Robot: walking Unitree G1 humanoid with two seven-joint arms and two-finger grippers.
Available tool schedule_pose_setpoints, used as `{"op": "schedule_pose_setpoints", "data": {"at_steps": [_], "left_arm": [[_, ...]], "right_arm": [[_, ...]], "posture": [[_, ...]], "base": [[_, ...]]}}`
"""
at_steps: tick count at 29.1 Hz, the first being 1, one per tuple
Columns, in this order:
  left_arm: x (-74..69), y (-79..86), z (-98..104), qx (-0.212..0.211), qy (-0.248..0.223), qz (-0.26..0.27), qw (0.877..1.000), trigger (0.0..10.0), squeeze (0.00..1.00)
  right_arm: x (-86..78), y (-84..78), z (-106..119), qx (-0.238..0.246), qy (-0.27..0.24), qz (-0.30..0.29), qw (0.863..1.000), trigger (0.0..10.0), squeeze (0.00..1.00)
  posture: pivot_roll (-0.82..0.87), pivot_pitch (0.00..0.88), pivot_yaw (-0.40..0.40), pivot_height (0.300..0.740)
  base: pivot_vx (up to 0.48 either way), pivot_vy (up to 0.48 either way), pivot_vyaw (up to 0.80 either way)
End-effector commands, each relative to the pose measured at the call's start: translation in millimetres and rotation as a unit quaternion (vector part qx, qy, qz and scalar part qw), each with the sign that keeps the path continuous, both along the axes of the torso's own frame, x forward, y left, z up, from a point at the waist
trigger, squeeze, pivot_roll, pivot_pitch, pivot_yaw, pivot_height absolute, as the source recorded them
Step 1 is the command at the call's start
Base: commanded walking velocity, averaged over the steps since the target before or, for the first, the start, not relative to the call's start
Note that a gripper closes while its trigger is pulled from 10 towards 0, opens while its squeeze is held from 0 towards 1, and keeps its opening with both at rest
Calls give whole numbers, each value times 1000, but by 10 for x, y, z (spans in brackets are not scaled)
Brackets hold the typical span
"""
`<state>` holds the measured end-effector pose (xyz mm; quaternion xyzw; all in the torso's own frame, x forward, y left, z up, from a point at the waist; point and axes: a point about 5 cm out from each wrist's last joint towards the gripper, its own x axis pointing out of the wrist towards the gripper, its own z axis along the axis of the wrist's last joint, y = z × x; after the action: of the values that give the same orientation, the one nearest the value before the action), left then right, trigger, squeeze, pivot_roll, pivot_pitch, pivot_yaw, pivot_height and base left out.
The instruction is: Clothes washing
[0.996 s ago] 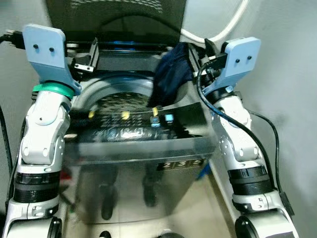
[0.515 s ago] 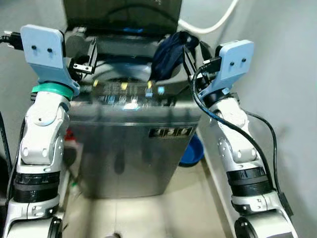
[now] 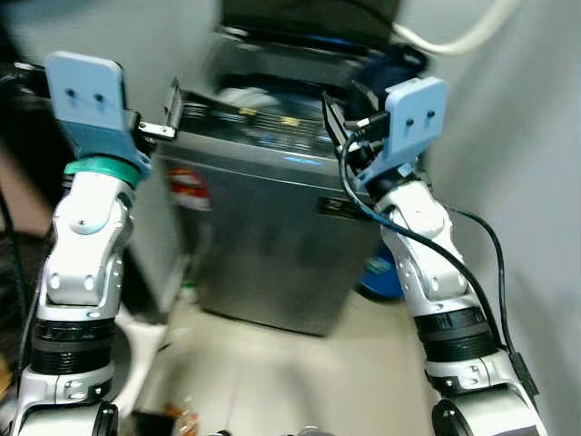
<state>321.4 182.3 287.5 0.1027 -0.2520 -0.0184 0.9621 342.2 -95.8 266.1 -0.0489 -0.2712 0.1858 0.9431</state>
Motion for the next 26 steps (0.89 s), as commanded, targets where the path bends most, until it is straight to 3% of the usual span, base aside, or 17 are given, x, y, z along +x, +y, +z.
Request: {"op": "schedule_pose_setpoints", "data": {"at_steps": [1, 3, 4, 6, 8, 21, 26], "left_arm": [[13, -54, -106, 8, 23, -9, 1000, 10000, 0], [22, -109, -329, 23, 70, -15, 997, 10000, 0], [22, -109, -329, 23, 70, -15, 997, 10000, 0], [18, -134, -638, 34, 129, -11, 991, 10000, 0], [11, -143, -746, 36, 146, -9, 989, 10000, 0], [17, -164, -857, 28, 168, -4, 985, 10000, 0], [7, -189, -1003, 7, 198, 0, 980, 10000, 0]], "right_arm": [[19, -28, -86, -7, 14, -4, 1000, 10000, 0], [97, -164, -306, -32, 48, -54, 997, 10000, 0], [97, -164, -306, -32, 48, -54, 997, 10000, 0], [186, -368, -562, -54, 91, -130, 986, 10000, 0], [191, -402, -638, -51, 103, -140, 983, 10000, 0], [166, -381, -717, -61, 110, -121, 985, 10000, 0], [190, -496, -894, -69, 131, -143, 979, 10000, 0]], "posture": [[24, 0, -44, 740], [31, 0, -41, 740], [31, 0, -41, 740], [37, 0, -36, 740], [39, 0, -35, 740], [37, 0, -35, 740], [35, 0, -31, 740]], "base": [[0, 0, 800], [0, 0, 797], [0, 0, 800], [0, 0, 797], [0, 0, 800], [0, 0, 798], [0, 0, 800]]}}
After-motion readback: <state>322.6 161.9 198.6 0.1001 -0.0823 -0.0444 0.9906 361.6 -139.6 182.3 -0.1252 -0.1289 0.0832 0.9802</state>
